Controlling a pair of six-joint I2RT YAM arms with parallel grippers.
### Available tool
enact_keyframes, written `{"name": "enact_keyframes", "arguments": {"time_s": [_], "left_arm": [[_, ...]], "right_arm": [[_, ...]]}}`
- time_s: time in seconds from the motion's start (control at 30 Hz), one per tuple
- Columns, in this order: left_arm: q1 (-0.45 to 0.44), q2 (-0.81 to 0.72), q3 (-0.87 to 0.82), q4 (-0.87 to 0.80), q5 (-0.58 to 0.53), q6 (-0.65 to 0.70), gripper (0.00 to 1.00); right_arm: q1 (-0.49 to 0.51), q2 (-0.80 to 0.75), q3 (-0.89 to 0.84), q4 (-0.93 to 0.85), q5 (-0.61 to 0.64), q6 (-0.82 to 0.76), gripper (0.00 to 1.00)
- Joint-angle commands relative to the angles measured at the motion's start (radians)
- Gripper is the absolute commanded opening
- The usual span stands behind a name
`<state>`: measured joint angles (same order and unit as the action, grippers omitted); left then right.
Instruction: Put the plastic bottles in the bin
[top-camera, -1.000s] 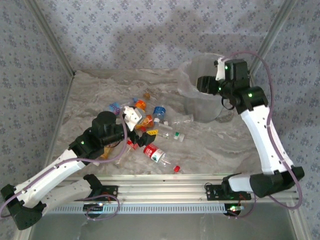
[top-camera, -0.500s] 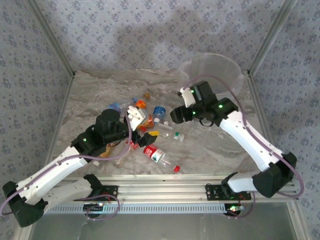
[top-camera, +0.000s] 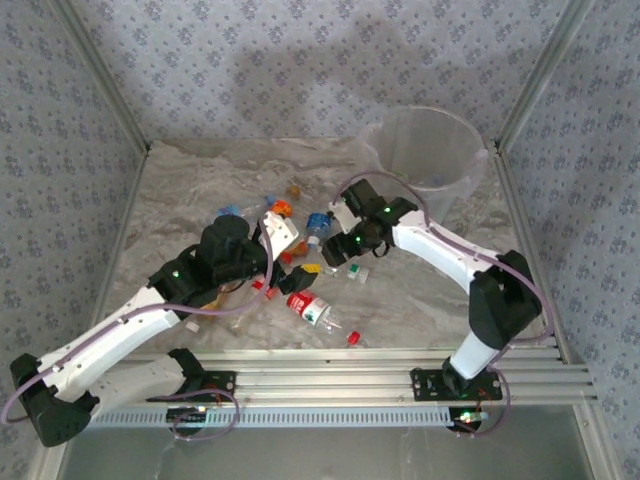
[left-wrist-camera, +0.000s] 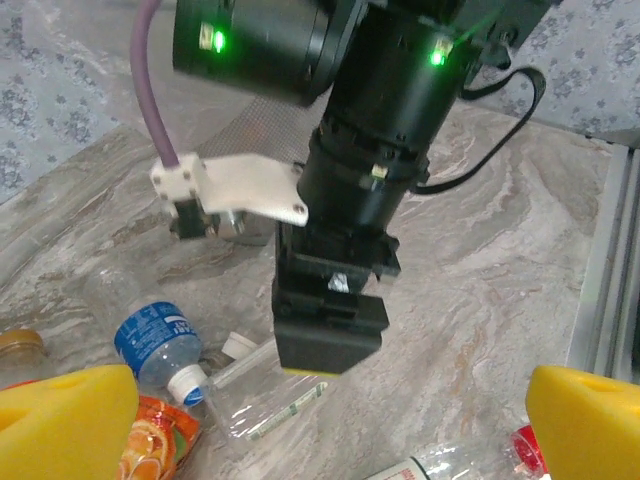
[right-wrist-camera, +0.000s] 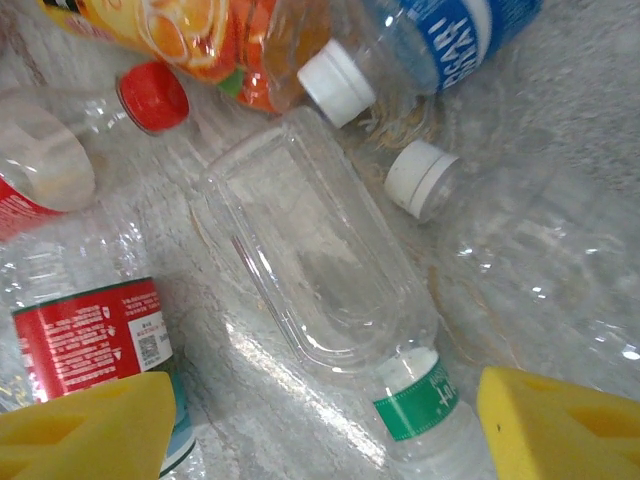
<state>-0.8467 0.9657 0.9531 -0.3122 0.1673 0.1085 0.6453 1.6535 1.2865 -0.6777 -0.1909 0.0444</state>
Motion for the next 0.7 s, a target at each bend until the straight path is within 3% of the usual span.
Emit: {"name": "enact_keyframes", "arguments": {"time_s": [0.0,0.37,0.67], "left_arm": [[-0.009,0.009,0.038,-0.023,-0.029,0.015,1.0],[-0.021,0.042,0.048,-0.034,-0.015,0.012,1.0],[-0.024,0.041,0.049,-0.034,-0.012,0.01,1.0]], "right_arm": [[0.019,0.043,0.04,0.0,0.036,-0.047,0.82],[0.063,0.152,0.085,-0.013,0.102,-0.092,0.84],[0.137,0.255,0.147,-0.059,0.265,-0.131,0.84]]}}
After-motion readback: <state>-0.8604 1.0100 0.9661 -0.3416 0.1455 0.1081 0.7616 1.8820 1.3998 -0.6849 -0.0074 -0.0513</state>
